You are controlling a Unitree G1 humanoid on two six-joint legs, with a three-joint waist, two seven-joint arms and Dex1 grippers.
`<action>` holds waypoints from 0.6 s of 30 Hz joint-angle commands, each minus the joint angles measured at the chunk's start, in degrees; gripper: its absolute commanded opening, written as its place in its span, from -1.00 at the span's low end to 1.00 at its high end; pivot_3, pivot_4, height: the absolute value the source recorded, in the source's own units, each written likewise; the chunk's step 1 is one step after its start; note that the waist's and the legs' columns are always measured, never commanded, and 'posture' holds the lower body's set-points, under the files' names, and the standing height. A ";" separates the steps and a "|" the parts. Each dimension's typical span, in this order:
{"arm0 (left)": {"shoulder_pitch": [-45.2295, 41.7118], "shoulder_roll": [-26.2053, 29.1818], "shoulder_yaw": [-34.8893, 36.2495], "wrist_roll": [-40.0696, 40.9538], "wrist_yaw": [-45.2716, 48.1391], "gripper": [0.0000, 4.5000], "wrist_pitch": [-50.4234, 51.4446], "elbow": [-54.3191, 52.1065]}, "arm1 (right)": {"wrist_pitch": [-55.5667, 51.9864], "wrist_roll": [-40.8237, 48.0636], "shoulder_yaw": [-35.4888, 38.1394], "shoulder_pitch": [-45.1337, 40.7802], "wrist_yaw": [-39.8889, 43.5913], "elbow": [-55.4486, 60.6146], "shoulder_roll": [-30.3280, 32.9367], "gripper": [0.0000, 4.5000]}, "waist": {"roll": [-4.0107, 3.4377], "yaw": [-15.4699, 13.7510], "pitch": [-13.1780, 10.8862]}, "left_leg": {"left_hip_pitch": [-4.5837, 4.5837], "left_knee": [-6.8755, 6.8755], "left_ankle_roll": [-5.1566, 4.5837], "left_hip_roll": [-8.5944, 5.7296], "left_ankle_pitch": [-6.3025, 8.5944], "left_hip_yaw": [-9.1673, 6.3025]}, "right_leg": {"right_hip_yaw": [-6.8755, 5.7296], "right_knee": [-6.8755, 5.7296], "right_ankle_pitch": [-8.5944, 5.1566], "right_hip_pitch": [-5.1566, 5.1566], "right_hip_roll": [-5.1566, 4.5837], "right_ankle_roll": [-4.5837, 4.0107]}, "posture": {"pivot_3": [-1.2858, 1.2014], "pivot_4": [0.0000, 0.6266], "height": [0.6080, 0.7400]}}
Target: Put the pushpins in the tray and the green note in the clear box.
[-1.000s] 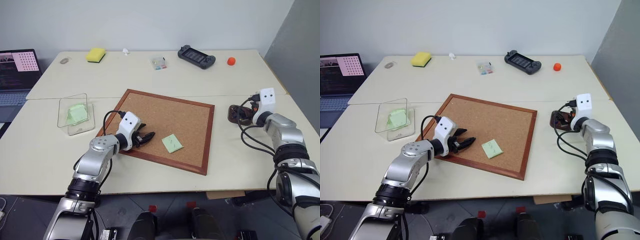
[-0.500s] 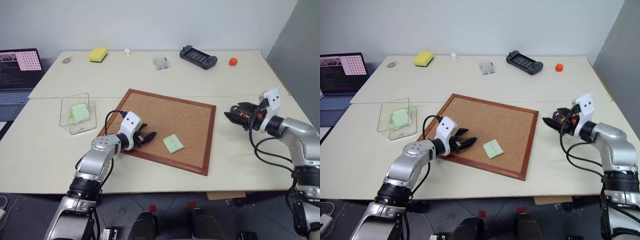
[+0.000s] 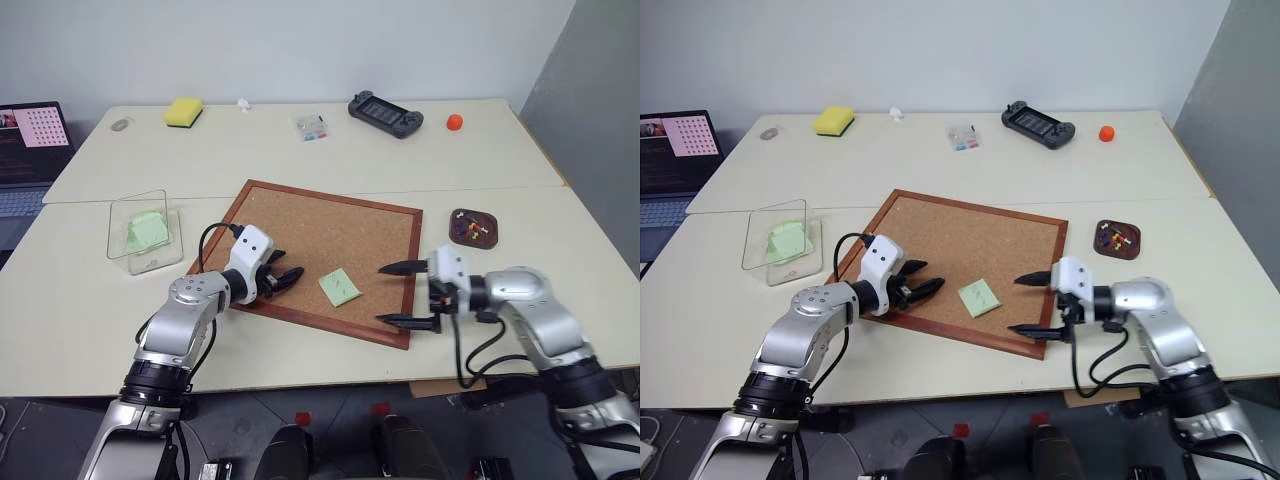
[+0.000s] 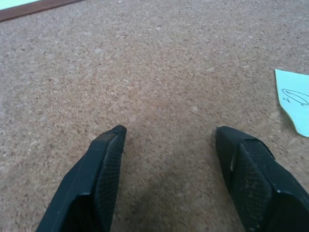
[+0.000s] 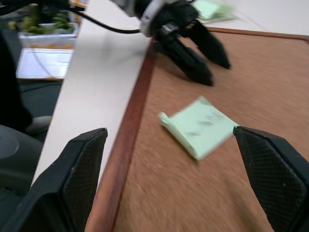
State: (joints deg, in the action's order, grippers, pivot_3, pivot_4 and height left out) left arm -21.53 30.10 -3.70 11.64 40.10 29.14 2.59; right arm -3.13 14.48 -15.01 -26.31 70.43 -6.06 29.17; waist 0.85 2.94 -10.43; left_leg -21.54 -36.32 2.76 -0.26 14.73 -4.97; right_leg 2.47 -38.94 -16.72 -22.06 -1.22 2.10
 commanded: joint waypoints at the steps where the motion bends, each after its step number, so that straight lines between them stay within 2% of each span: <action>1: 3.76 2.10 0.33 0.65 1.14 0.41 4.68 -1.88 | 7.11 -3.60 -2.17 -4.89 0.75 -8.36 -3.57 0.97 | 0.03 0.18 -0.02 | -0.01 -0.01 0.00 -0.01 0.00 -0.02 | -0.01 0.00 0.00 0.00 -0.03 0.00 | 0.03 -0.52 1.00; 6: 6.15 3.57 1.66 1.39 0.74 0.41 6.69 -5.21 | 11.45 -6.73 -3.33 -9.57 -0.32 -18.57 -8.26 0.97 | 0.08 0.53 -0.01 | 0.09 0.01 0.02 0.05 0.01 -0.04 | 0.10 -0.01 0.01 -0.01 -0.02 -0.02 | 0.03 -0.52 1.00; 12: 8.31 5.41 3.68 2.17 0.15 0.41 9.01 -8.84 | 17.87 -8.14 -4.98 -12.18 3.13 -23.11 -10.88 0.97 | 0.08 0.51 -0.01 | 0.10 0.03 0.01 0.09 0.01 -0.13 | 0.10 -0.04 0.01 -0.02 -0.02 -0.02 | 0.03 -0.52 1.00; 13: 8.52 5.63 3.90 2.19 0.03 0.41 9.28 -9.22 | 19.09 -8.41 -5.20 -12.37 3.73 -23.59 -10.92 0.81 | 0.08 0.51 -0.02 | 0.10 0.03 0.01 0.07 0.01 -0.14 | 0.09 -0.04 0.01 -0.01 -0.03 -0.02 | 0.03 -0.52 1.00; 14: 8.65 6.01 4.24 2.29 0.19 0.41 9.31 -9.23 | 19.79 -8.73 -5.43 -12.66 4.00 -24.02 -11.21 0.77 | 0.08 0.56 -0.01 | 0.10 0.02 0.01 0.08 0.01 -0.15 | 0.09 -0.04 0.01 -0.01 -0.03 -0.02 | 0.03 -0.52 1.00; 18: 9.53 5.95 4.79 2.23 -1.21 0.41 9.77 -10.13 | 23.25 -9.44 -5.43 -13.73 3.89 -26.71 -12.63 0.34 | 0.08 0.61 -0.01 | 0.13 0.02 0.01 0.10 0.01 -0.15 | 0.10 -0.07 0.02 -0.01 -0.02 -0.03 | 0.03 -0.52 1.00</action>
State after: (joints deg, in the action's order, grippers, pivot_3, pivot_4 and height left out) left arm -13.85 35.13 0.37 14.53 40.31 36.94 -8.15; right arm 17.21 5.46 -20.60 -38.08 73.89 -32.07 17.52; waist 0.93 3.56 -10.44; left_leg -21.41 -36.30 2.77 -0.15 14.74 -5.14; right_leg 2.55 -39.02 -16.70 -22.07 -1.25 2.05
